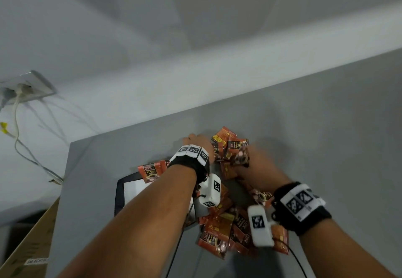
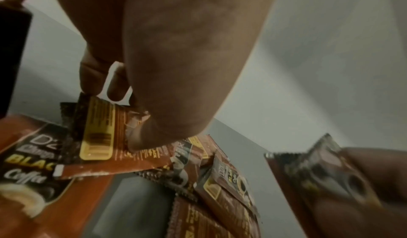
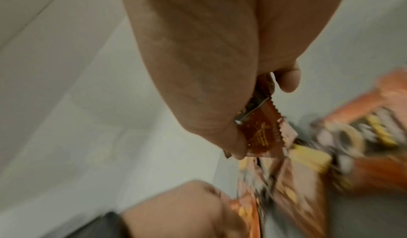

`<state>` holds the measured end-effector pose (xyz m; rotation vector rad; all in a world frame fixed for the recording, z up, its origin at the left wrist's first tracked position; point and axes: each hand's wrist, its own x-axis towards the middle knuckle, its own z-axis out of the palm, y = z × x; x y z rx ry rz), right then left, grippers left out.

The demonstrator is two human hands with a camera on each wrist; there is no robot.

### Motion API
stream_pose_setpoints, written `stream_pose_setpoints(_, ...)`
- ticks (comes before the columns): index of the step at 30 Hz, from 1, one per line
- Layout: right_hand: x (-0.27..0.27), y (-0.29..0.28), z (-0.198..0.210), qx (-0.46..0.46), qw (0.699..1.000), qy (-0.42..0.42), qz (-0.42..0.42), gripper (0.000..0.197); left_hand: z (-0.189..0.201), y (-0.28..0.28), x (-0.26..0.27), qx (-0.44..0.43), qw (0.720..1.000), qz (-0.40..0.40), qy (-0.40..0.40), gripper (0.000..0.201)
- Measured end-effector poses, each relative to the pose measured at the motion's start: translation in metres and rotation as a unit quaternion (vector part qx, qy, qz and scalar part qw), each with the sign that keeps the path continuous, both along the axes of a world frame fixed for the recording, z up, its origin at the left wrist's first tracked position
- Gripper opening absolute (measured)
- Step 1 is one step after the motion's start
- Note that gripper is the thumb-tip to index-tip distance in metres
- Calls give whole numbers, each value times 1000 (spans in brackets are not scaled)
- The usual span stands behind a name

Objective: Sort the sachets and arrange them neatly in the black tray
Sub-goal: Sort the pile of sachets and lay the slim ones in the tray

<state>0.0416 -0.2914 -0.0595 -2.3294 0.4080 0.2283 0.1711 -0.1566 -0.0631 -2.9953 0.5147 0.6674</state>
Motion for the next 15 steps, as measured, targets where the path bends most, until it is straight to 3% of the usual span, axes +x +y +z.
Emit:
stream_pose_setpoints(2,21,-15,3,-25,1000,6,5,11,2,1,2,-30,999,18,11,43)
stream_pose_setpoints(5,52,-34,-3,-67,998,14,-13,20,6,-1,5,-61,997,19,43,44)
stream_pose_setpoints(8,73,-35,-12,-117,992,48,21,16,15,-2,8,-127,991,31,40,43)
stream_pose_setpoints(12,76,-29,-13,-172,976,96,89,7,30,-3,16,-169,985,10,23,12)
stream_pose_setpoints(15,75,-32,-21,-226,965,92,93,30,38,-5,23,-161,987,-14,27,18)
